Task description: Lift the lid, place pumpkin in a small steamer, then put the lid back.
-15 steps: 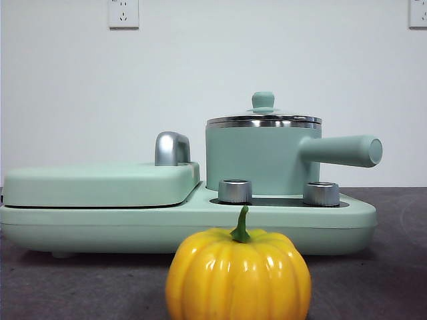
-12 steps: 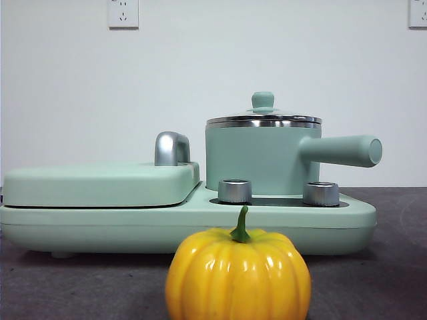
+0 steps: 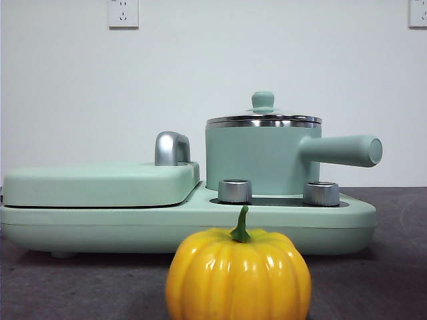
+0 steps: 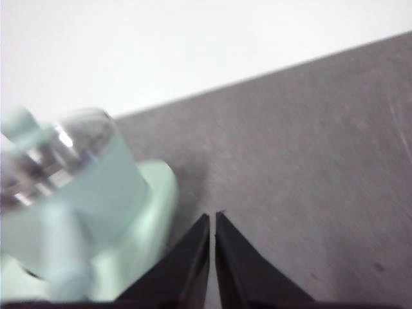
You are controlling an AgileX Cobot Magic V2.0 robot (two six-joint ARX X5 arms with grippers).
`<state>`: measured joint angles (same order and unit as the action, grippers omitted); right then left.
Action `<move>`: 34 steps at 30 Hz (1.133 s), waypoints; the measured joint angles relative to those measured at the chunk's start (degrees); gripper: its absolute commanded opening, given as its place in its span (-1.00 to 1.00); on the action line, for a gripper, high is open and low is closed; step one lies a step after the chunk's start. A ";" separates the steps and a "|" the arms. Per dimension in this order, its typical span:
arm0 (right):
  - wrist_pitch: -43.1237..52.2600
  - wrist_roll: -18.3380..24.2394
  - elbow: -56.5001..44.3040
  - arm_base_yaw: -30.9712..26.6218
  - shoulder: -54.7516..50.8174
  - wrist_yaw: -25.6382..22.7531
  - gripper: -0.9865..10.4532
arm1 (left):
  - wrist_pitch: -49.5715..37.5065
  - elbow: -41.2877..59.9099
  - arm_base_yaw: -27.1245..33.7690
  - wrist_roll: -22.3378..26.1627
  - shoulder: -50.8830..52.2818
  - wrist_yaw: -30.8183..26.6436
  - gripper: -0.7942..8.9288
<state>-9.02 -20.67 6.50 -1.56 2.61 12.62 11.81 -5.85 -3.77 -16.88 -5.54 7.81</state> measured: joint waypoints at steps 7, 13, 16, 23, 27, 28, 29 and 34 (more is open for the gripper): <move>-8.63 -2.12 13.68 0.35 7.08 5.01 -0.80 | -0.11 -9.94 -2.54 -1.66 -9.20 5.44 -0.82; -17.35 0.09 25.97 0.35 14.75 13.79 -0.80 | 4.74 -21.79 -4.33 -1.86 -18.95 13.33 -0.82; -21.92 2.99 31.30 0.35 18.51 18.62 -0.80 | 8.46 -28.33 -4.96 -1.68 -23.98 17.31 -0.82; -31.56 11.02 40.89 0.35 26.25 28.61 -0.80 | 14.86 -39.78 -6.86 -0.04 -33.77 27.65 -0.82; -34.67 14.86 43.85 0.35 28.89 33.31 -0.80 | 19.39 -43.98 -8.41 1.90 -36.96 29.86 -0.81; -35.32 15.52 44.28 0.35 29.29 34.29 -0.80 | 20.39 -44.85 -8.83 2.51 -37.40 29.90 -0.80; -35.54 15.98 44.57 0.35 29.53 35.04 -0.80 | 21.14 -45.46 -9.16 2.84 -37.64 29.90 -0.77; -36.65 17.07 45.22 0.35 29.94 38.25 -0.80 | 23.21 -47.04 -10.75 3.87 -37.94 29.94 -0.75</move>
<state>-45.67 -3.60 51.72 -1.21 32.56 50.87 35.03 -52.88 -14.52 -13.02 -43.48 37.76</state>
